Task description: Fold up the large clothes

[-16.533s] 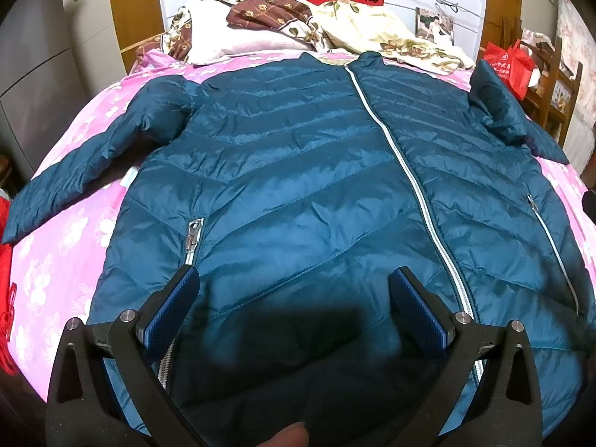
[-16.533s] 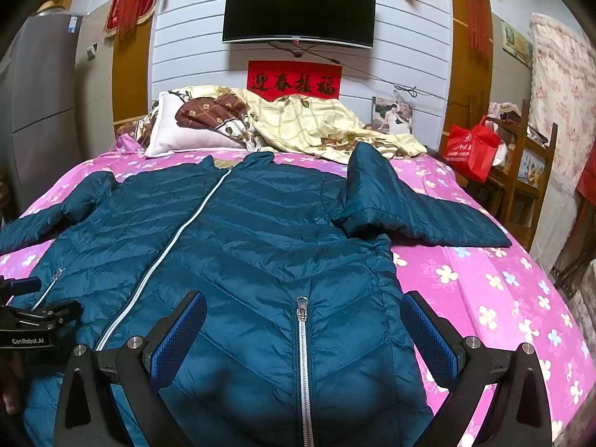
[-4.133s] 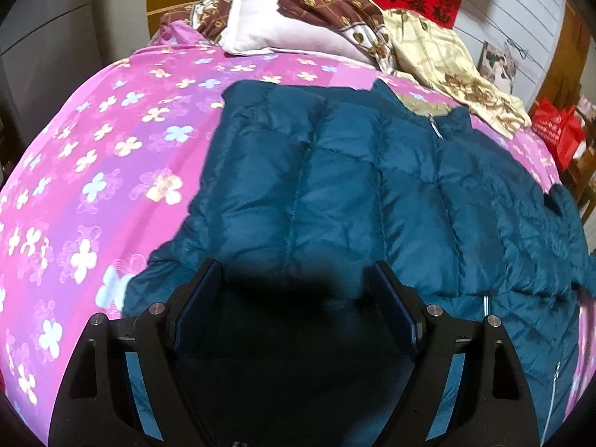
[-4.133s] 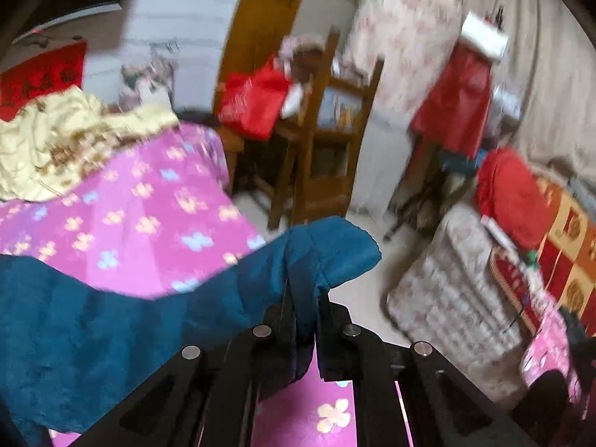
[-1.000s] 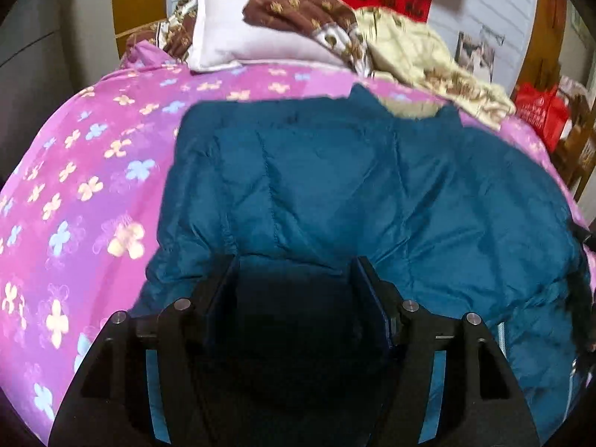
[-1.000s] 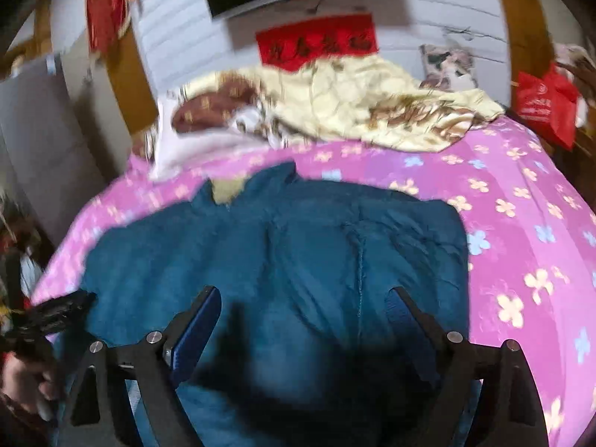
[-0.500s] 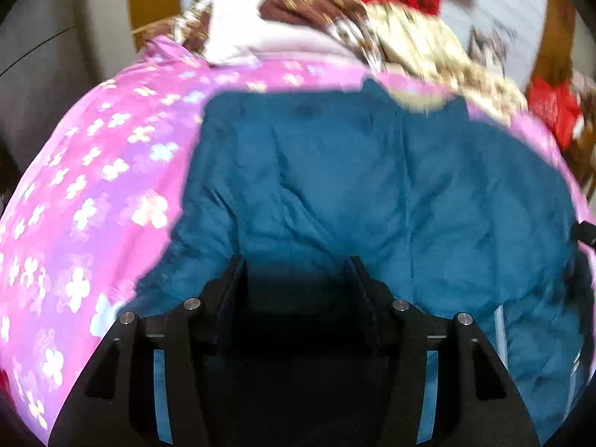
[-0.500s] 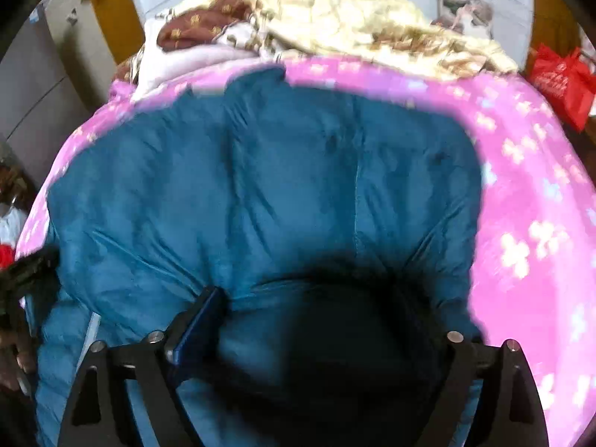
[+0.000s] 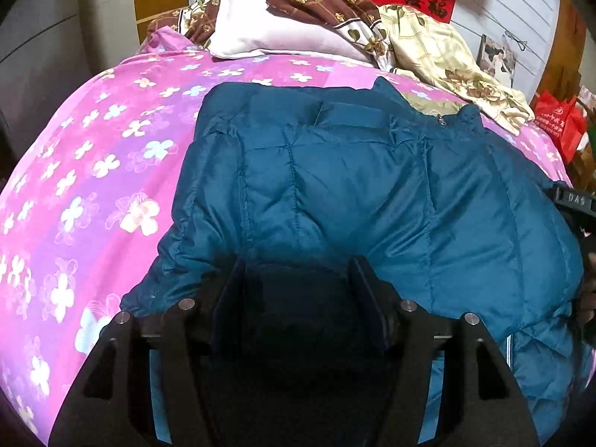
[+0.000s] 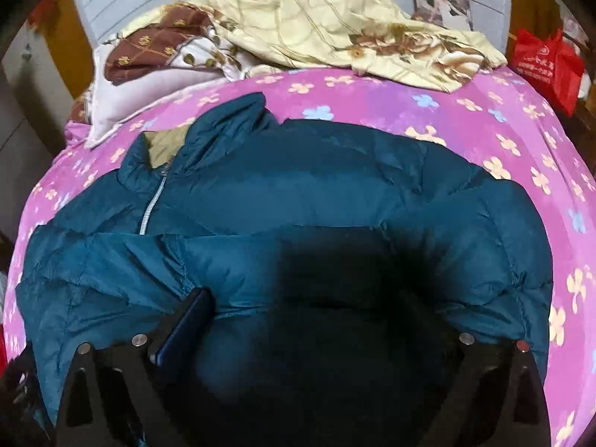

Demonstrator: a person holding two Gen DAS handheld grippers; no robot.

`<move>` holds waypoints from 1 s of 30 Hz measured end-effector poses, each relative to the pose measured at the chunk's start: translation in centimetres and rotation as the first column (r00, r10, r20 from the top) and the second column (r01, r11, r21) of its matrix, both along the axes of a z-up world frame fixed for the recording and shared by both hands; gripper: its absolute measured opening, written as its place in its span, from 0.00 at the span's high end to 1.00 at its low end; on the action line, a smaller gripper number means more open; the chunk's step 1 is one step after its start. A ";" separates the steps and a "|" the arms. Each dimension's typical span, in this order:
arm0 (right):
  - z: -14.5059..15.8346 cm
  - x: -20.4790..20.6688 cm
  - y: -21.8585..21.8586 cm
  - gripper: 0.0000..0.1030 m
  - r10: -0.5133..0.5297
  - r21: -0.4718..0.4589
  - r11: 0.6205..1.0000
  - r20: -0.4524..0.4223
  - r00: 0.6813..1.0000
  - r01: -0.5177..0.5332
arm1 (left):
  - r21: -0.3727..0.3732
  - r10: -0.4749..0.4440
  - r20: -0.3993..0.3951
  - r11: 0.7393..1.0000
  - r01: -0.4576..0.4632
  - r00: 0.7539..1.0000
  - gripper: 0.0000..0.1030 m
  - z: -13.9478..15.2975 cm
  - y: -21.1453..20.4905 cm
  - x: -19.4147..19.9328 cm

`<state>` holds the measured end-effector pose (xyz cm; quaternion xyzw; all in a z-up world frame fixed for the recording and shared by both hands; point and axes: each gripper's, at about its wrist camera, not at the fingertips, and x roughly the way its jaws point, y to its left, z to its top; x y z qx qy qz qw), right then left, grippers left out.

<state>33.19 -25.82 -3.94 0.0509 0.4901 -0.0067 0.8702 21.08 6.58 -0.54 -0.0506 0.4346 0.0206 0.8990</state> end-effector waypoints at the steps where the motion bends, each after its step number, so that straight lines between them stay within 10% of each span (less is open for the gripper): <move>1: 1.1 -0.3 0.4 0.07 -0.011 -0.019 1.000 0.015 1.000 0.012 | -0.009 0.005 -0.002 1.000 -0.005 1.000 0.41 0.0 0.1 0.0; 7: 7.2 -2.9 6.1 0.08 0.063 0.075 0.994 0.249 0.966 -0.084 | -0.020 0.013 0.001 1.000 -0.013 1.000 0.38 0.1 0.3 -0.2; 12: 1.3 -1.5 12.0 0.07 0.178 -0.011 0.984 0.072 0.981 -0.178 | -0.010 -0.007 0.001 1.000 0.007 1.000 0.28 -0.1 -0.2 -0.2; 24: 6.7 -10.8 8.2 0.03 0.157 -0.064 0.987 0.285 0.946 -0.145 | -0.017 -0.002 0.059 1.000 0.003 0.998 0.24 1.9 -0.7 -1.5; 30: -0.3 -11.6 6.0 0.00 0.125 -0.022 0.992 0.202 0.971 -0.123 | 0.047 -0.047 0.020 0.998 0.046 0.999 0.23 0.0 -2.3 -1.2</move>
